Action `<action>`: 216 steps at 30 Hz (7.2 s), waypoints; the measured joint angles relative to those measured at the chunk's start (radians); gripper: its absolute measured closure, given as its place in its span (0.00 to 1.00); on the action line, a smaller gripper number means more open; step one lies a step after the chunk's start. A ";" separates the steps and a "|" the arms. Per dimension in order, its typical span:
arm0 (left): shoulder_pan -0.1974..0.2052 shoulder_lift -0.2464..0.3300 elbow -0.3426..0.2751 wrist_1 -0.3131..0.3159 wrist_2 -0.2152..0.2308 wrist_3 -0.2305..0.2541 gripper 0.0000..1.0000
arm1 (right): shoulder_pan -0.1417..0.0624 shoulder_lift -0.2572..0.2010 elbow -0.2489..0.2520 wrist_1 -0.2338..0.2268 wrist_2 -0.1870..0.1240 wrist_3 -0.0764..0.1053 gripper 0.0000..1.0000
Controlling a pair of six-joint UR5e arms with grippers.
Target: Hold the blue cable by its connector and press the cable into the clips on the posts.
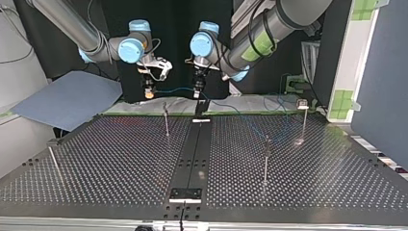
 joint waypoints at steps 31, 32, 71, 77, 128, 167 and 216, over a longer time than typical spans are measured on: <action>-0.065 -0.081 0.154 -0.062 -0.040 -0.066 1.00 | -0.137 0.073 0.057 -0.236 -0.253 0.042 1.00; -0.066 -0.084 0.154 -0.062 -0.048 -0.062 1.00 | -0.141 0.080 0.057 -0.243 -0.262 0.044 1.00; -0.125 -0.271 0.388 -0.101 -0.115 -0.044 1.00 | -0.260 0.115 0.016 -0.324 -0.405 0.082 1.00; -0.120 -0.274 0.417 -0.108 -0.127 -0.044 1.00 | -0.286 0.116 -0.007 -0.322 -0.449 0.095 1.00; -0.048 -0.314 0.517 -0.206 -0.027 -0.036 1.00 | -0.314 0.181 -0.138 -0.254 -0.513 0.089 1.00; 0.032 -0.319 0.618 -0.276 0.025 -0.008 0.71 | -0.320 0.183 -0.201 -0.239 -0.508 0.099 1.00; -0.087 -0.246 0.618 -0.567 -0.003 0.099 0.00 | -0.328 0.184 -0.207 -0.197 -0.511 0.120 1.00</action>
